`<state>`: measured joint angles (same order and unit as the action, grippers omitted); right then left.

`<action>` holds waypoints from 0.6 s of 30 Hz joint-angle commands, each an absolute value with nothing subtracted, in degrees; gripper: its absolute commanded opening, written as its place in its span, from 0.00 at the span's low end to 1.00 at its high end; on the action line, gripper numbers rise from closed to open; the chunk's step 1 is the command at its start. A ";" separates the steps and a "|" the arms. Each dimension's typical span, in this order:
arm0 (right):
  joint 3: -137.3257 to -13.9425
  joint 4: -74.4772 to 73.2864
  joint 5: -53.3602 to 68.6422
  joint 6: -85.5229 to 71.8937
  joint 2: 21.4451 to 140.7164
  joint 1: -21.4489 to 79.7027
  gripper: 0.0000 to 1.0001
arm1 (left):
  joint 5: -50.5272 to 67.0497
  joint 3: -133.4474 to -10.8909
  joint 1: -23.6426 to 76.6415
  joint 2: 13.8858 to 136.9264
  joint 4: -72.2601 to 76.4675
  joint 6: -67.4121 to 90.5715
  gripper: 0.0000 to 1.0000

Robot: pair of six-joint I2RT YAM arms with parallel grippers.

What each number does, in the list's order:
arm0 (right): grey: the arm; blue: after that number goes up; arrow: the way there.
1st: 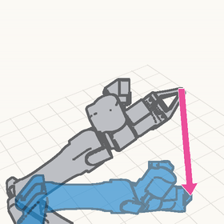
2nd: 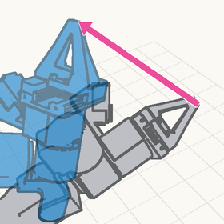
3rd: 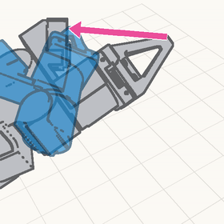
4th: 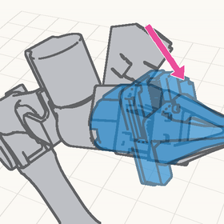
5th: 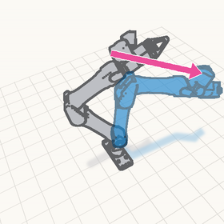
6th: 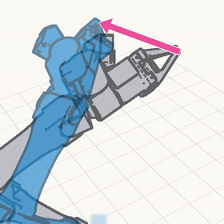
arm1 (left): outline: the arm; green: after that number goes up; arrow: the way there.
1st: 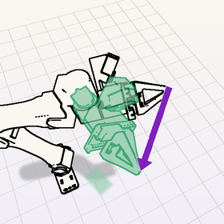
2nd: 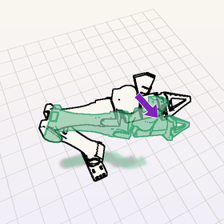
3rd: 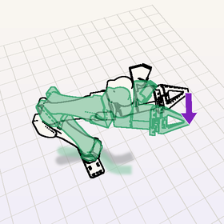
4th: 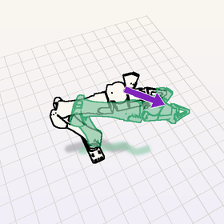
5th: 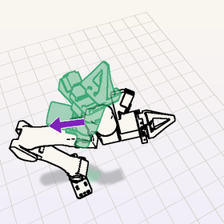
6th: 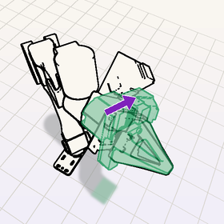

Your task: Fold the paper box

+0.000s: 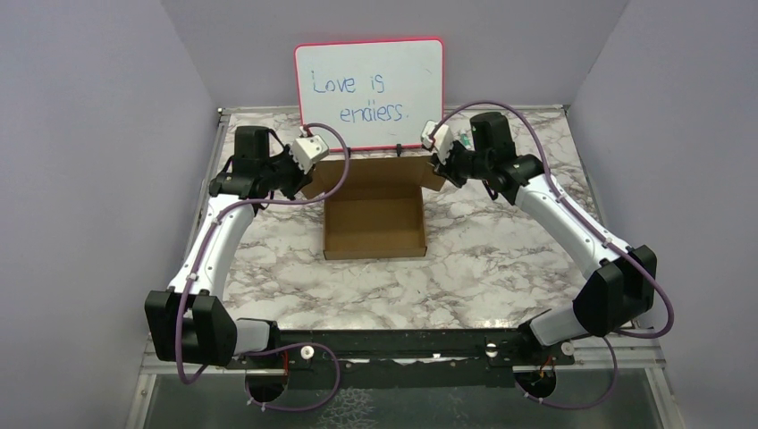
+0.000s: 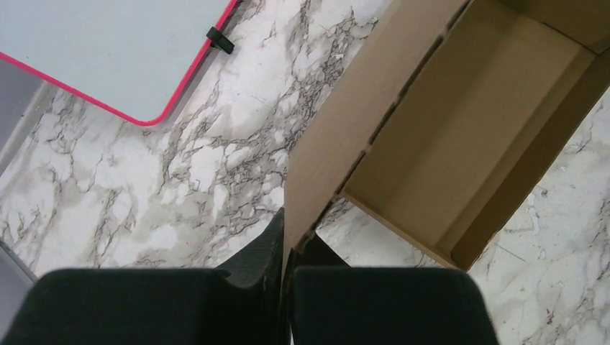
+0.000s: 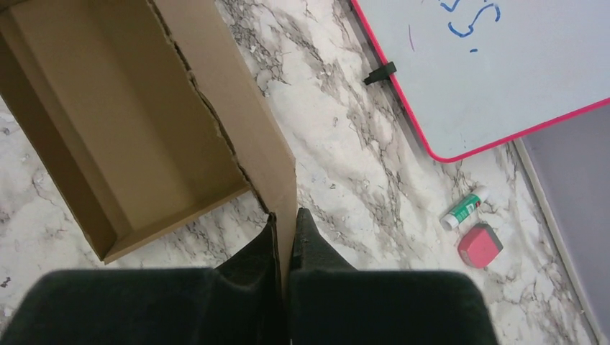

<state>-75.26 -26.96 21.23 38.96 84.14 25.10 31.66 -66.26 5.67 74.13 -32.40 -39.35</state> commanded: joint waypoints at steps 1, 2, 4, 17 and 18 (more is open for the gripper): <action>-76.99 -22.85 21.96 30.62 84.03 24.87 0.01 | 34.09 -68.68 5.42 72.63 -31.46 -33.40 0.01; -77.10 -22.51 21.49 28.29 84.10 24.93 0.01 | 33.15 -68.53 5.37 72.33 -30.52 -31.18 0.01; -77.54 -22.18 19.98 23.07 84.41 24.90 0.01 | 31.20 -68.07 5.37 71.69 -29.00 -26.72 0.01; -77.09 -21.55 3.40 -5.57 84.27 29.31 0.01 | 22.61 -61.11 6.36 66.62 -21.02 -0.41 0.00; -78.03 -22.46 0.88 -7.49 84.85 30.16 0.01 | 21.63 -60.68 6.60 66.41 -20.47 1.74 0.00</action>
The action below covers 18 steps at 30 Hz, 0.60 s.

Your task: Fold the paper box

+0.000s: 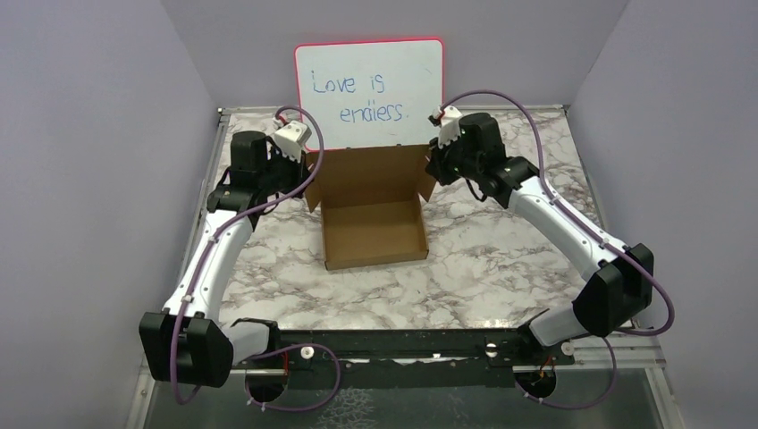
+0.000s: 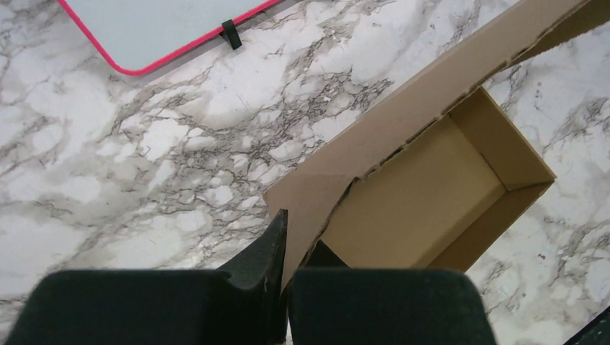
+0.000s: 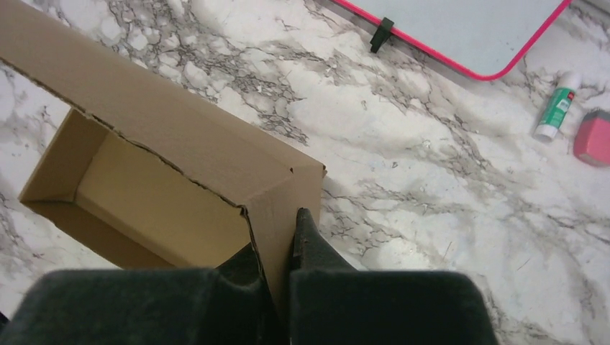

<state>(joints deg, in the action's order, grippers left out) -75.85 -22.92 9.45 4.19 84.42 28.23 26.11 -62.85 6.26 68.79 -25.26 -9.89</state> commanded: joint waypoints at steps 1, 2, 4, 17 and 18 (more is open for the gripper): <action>-78.91 -23.36 -1.08 -9.41 85.59 30.91 0.01 | 20.82 -60.39 6.74 66.42 -20.18 3.18 0.00; -79.67 -24.19 -2.61 -11.35 86.13 31.56 0.01 | 20.16 -60.30 7.03 66.44 -20.01 4.41 0.00; -80.73 -25.31 -4.58 -15.32 87.03 32.54 0.01 | 18.45 -60.29 7.68 66.68 -19.82 6.88 0.00; -84.91 -28.39 -23.19 -29.52 90.78 40.77 0.02 | 8.20 -60.61 11.64 68.51 -18.15 23.72 0.00; -84.74 -28.06 -24.05 -29.79 90.68 41.08 0.02 | 7.79 -60.71 12.07 68.75 -17.92 24.33 0.00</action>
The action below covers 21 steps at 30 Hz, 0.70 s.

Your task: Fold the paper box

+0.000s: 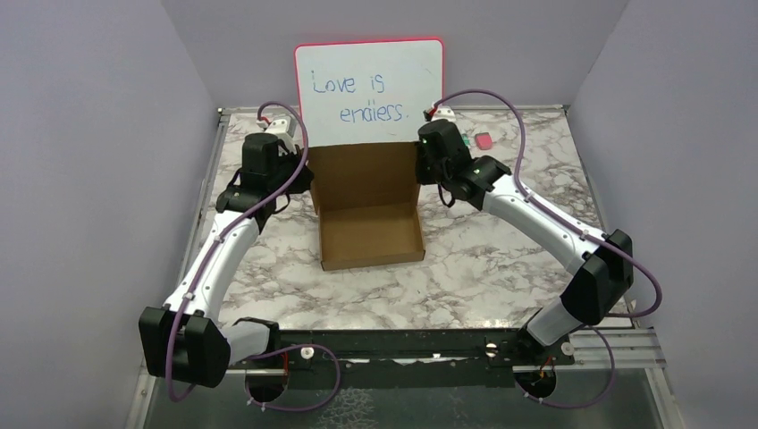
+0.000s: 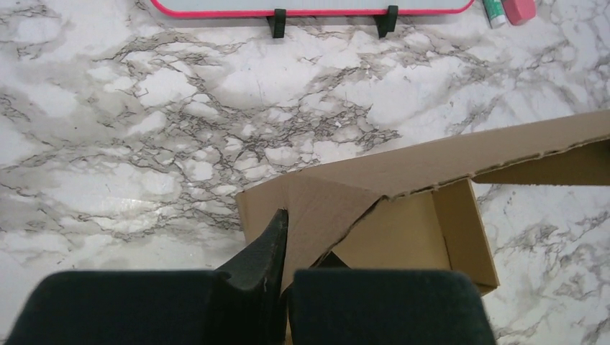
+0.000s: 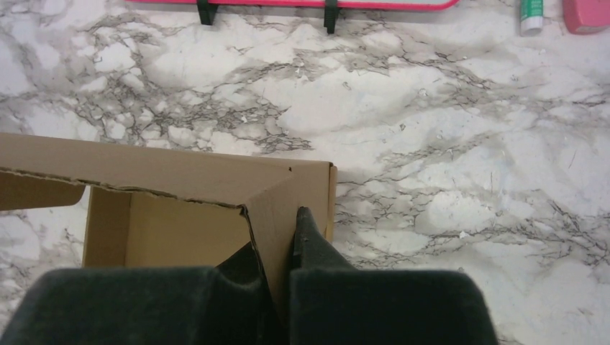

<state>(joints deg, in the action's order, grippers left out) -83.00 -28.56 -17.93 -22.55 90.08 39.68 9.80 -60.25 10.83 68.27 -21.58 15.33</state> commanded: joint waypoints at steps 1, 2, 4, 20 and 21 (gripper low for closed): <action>-84.65 -27.92 -24.82 -30.27 90.66 41.37 0.02 | 7.28 -60.73 12.38 68.91 -17.79 25.12 0.02; -84.64 -27.82 -25.46 -30.81 90.70 41.54 0.02 | 6.69 -60.79 12.66 69.16 -17.62 25.99 0.02; -84.53 -27.58 -26.23 -31.64 90.70 41.84 0.03 | 6.19 -61.01 13.16 69.68 -17.40 27.70 0.03; -77.96 -21.57 -29.17 -33.91 87.46 43.15 0.07 | 0.44 -56.14 17.31 68.29 -11.95 33.26 0.16; -77.96 -21.76 -29.13 -34.26 87.45 43.15 0.07 | 0.44 -55.71 17.37 68.14 -11.64 33.75 0.18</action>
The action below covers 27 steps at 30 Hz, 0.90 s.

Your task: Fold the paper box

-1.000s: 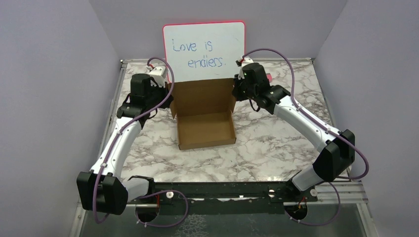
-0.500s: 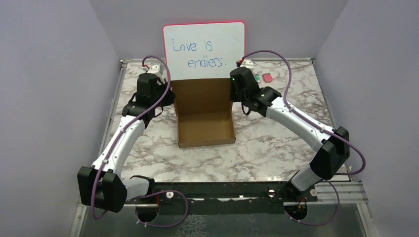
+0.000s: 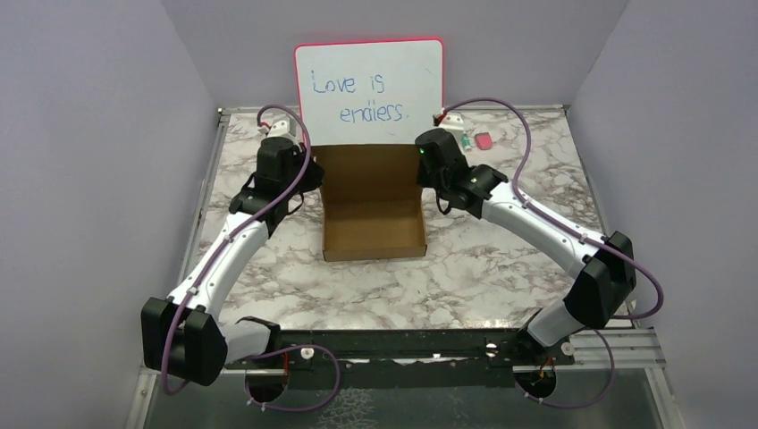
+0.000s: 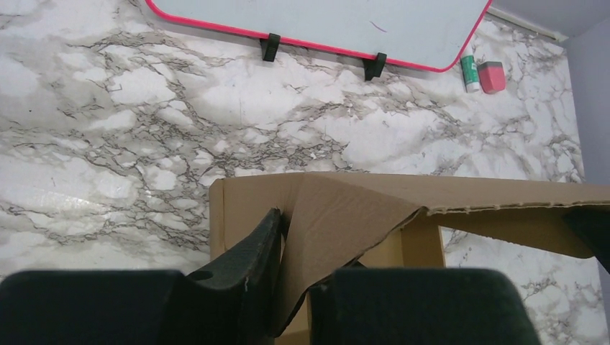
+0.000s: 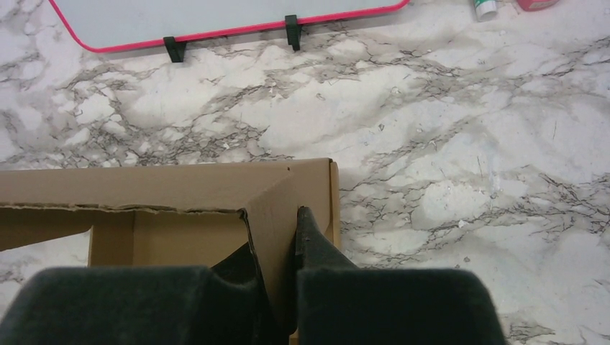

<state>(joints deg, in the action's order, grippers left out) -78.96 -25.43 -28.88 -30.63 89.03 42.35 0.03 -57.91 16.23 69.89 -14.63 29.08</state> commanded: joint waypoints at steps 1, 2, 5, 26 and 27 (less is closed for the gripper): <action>-77.96 -21.80 -28.97 -34.43 87.31 43.22 0.07 | 0.63 -55.27 17.48 67.99 -11.22 34.28 0.18; -77.88 -21.73 -28.66 -34.45 87.11 43.38 0.07 | 0.92 -54.82 17.59 67.77 -10.73 34.76 0.19; -77.10 -21.08 -28.52 -34.53 86.60 43.84 0.07 | 0.95 -53.18 18.38 67.08 -9.58 35.63 0.19; -61.96 -11.30 -24.60 -34.79 77.49 44.38 0.10 | -1.45 -39.56 18.83 56.56 -5.91 38.12 0.25; -61.13 -10.65 -24.12 -34.66 77.09 44.34 0.11 | -1.24 -38.55 18.81 55.78 -5.45 38.41 0.26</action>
